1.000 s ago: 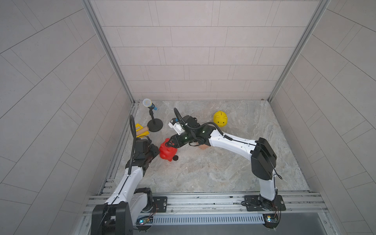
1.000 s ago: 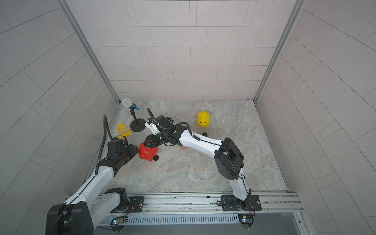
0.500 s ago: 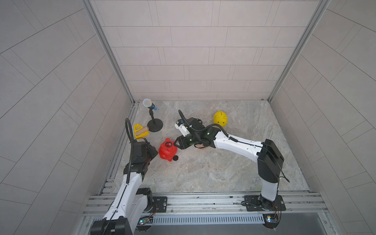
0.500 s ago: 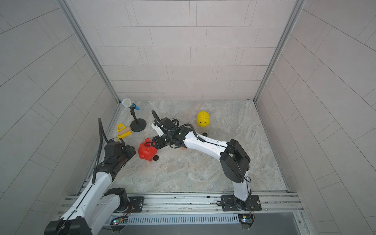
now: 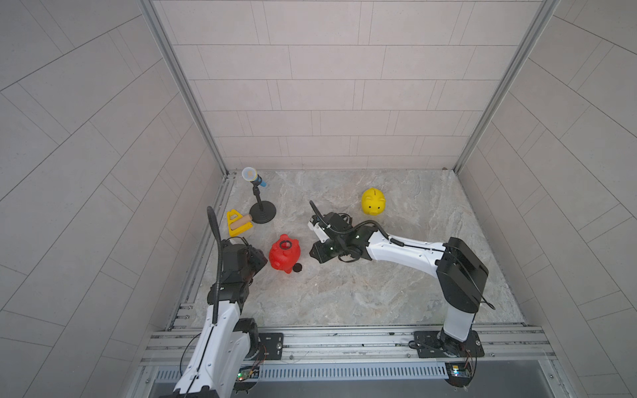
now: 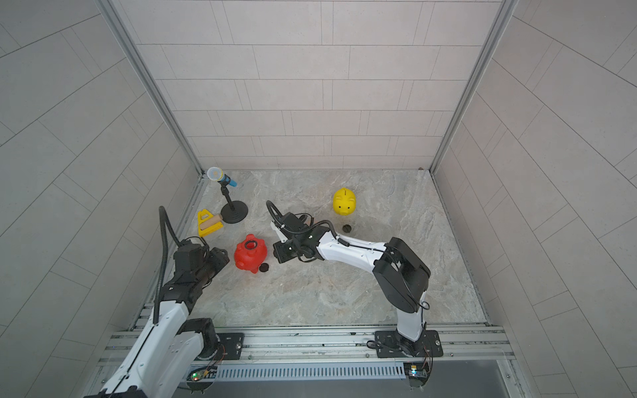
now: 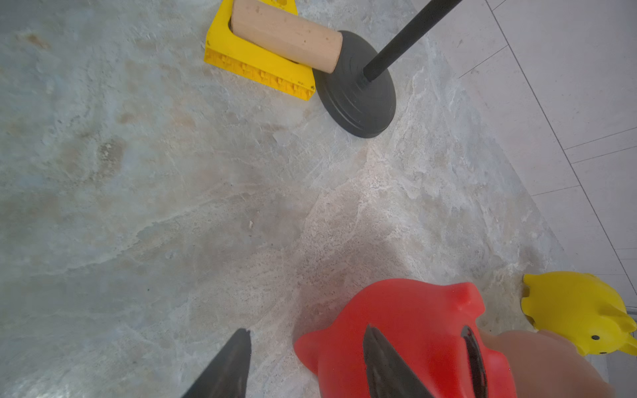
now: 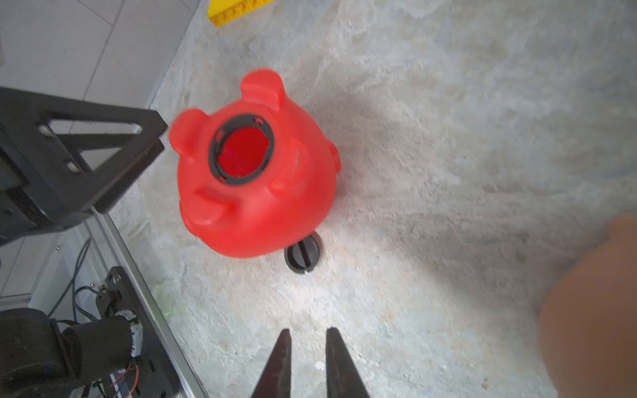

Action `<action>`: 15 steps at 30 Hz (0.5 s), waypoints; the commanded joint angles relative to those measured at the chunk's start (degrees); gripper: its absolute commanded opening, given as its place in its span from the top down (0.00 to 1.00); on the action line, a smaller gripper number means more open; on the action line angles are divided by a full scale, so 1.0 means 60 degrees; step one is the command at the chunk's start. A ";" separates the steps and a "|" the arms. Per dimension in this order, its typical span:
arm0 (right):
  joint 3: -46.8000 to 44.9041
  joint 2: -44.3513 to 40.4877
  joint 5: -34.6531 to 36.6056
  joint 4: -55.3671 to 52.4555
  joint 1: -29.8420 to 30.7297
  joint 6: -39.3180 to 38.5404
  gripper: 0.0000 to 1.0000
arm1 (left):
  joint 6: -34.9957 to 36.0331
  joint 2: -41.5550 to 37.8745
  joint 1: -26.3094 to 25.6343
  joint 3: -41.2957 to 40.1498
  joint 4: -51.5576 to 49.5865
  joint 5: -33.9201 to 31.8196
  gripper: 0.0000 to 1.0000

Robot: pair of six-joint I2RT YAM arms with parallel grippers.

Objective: Close piggy banks
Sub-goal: Turn over the piggy bank at the center of the board.

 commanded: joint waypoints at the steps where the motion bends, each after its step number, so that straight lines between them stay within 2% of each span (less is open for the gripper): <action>1: -0.0876 -0.0440 -0.0418 0.1329 0.0008 0.0576 0.84 | 0.0163 -0.0323 0.0054 -0.0084 -0.0107 -0.0003 0.41; 5: -0.1630 -0.0265 -0.0743 0.2570 0.0137 0.1185 0.85 | 0.0193 -0.0297 0.0064 -0.0081 -0.0110 0.0006 0.41; 15: -0.1602 0.0899 -0.1043 0.3865 0.0450 0.1601 0.82 | 0.0222 -0.0238 0.0058 -0.0084 -0.0029 0.0133 0.41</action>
